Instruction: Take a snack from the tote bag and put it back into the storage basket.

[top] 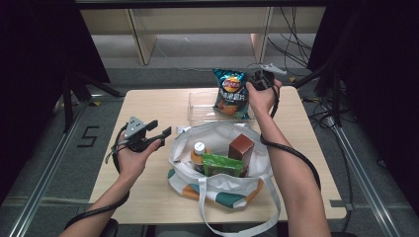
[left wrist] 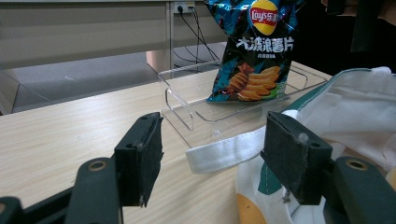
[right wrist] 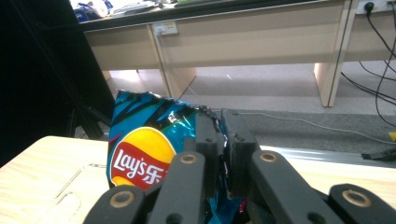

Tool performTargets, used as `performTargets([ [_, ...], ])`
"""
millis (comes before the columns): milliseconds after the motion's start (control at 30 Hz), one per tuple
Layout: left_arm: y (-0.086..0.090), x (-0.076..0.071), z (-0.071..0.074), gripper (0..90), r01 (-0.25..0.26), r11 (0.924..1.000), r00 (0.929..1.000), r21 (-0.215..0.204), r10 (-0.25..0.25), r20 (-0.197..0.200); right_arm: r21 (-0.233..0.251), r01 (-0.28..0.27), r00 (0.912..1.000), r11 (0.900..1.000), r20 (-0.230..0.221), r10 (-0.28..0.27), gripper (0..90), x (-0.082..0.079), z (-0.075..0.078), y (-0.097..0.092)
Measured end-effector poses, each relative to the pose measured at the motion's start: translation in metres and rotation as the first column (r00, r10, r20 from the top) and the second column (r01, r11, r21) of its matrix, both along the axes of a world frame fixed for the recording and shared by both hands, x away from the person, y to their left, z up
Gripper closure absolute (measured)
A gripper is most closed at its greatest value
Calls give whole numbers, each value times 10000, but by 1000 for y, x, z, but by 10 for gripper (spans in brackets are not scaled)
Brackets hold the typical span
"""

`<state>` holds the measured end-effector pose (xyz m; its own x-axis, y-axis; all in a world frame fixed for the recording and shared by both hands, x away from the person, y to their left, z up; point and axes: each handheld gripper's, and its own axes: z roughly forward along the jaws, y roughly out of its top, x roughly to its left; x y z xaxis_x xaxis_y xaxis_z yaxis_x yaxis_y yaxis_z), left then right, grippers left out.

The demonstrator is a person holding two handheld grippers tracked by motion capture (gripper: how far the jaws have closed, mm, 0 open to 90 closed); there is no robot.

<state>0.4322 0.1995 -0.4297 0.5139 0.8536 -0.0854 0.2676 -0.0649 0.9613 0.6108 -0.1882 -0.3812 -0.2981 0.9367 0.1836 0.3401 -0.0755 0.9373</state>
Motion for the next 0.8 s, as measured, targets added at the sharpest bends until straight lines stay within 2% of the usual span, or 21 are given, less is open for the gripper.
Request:
performTargets([
  [67, 0, 0, 0, 366, -7, 10000, 10000, 8, 7, -13, 129, 30, 10000, 9999, 15, -30, 848, 0, -1, -2],
  [200, 0, 0, 0, 366, -8, 10000, 10000, -18, 8, -27, -76, 33, 10000, 10000, 13, -33, 827, -1, -2, -5],
  [233, 0, 0, 0, 366, -1, 10000, 10000, -9, 1, -21, 6, 74, 9999, 10000, -86, -74, 814, -1, -1, -5],
  [267, 0, 0, 0, 366, 5, 10000, 10000, -9, -5, -9, -143, 79, 9999, 9999, 96, -78, 798, -1, -2, -6],
  [300, -1, 0, 0, 366, 3, 10000, 10000, -2, -3, -11, -123, 159, 9998, 9998, -90, -160, 781, -2, 0, -5],
  [367, -1, 1, -1, 366, 34, 10000, 10000, -53, -34, 0, -379, 137, 9999, 9992, 64, -134, 743, -1, -1, -7],
  [433, -1, 0, -1, 366, -5, 10000, 10000, -9, 5, -47, -228, 206, 9997, 9995, -128, -209, 686, -4, -1, -5],
  [467, -1, 0, -1, 366, 33, 10000, 10000, -57, -33, -6, -367, 239, 9997, 9990, -20, -240, 658, -4, -2, -5],
  [567, -1, 0, 0, 366, 1, 10000, 10000, -5, -1, -23, -151, 306, 9995, 9994, -92, -307, 604, -6, -2, -5],
  [667, -1, 0, 0, 366, -4, 10000, 10000, 7, 4, -15, -336, 262, 9997, 9991, 29, -261, 538, -6, -6, -9],
  [700, 0, 0, 0, 366, 1, 10000, 10000, 2, -1, -8, -188, 305, 9995, 9994, -98, -306, 514, -8, -6, -9],
  [800, 0, 0, 0, 366, -8, 10000, 10000, -5, 8, -21, -51, 275, 9996, 9996, -58, -275, 472, -10, -7, -10],
])
